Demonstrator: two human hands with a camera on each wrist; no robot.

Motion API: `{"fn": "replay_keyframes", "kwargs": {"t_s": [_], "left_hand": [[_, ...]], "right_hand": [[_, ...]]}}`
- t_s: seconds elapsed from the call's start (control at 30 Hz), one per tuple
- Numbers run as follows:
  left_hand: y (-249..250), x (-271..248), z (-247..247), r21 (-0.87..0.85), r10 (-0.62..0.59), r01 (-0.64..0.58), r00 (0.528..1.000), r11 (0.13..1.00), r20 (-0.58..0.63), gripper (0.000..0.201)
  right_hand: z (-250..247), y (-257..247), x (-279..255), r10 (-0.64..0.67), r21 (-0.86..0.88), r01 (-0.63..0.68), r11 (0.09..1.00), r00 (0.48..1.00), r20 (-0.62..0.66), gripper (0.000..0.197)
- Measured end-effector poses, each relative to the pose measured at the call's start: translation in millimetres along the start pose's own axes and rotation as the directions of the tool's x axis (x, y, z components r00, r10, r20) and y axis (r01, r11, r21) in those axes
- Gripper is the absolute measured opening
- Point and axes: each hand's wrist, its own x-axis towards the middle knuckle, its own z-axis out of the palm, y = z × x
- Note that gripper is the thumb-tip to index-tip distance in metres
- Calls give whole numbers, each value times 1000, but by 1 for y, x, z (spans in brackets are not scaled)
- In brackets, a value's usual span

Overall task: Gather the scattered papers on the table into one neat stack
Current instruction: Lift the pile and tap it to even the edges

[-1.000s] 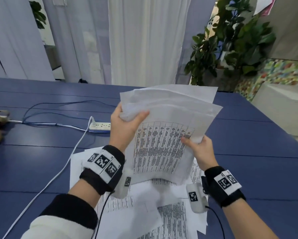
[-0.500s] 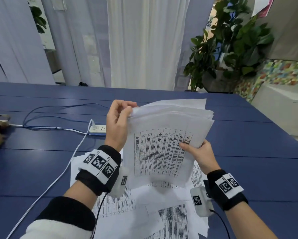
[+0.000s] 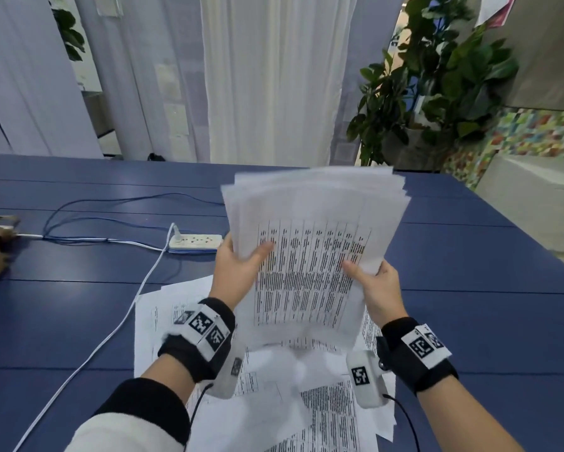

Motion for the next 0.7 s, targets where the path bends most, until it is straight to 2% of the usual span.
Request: {"fn": "replay_keyframes", "kwargs": {"t_s": [0.13, 0.2, 0.3, 0.4, 0.5, 0.63, 0.7], "left_hand": [[26, 19, -1, -57, 168, -168, 986, 984, 2, 36], [22, 22, -4, -66, 157, -157, 988, 985, -1, 43], [2, 19, -5, -100, 67, -69, 997, 993, -24, 47], [-7, 15, -5, -83, 61, -66, 996, 994, -58, 51], [-7, 13, -1, -120, 66, -75, 995, 990, -75, 44], [-1, 9, 9, -130, 93, -99, 995, 987, -46, 21], [3, 9, 13, -123, 126, -134, 989, 983, -78, 16]], "right_hand": [[-1, -21, 9, -97, 37, 98, 994, 995, -21, 22], [-2, -25, 12, -100, -11, 100, 995, 995, 4, 28], [0, -23, 12, -70, -75, 74, 994, 996, 49, 33], [5, -24, 11, -63, -87, 70, 994, 995, 82, 37], [11, -26, 12, -71, -54, 75, 996, 995, 65, 38], [24, -26, 11, -105, -32, 105, 994, 994, -1, 24], [26, -30, 11, -130, -20, 129, 991, 991, -33, 21]]}}
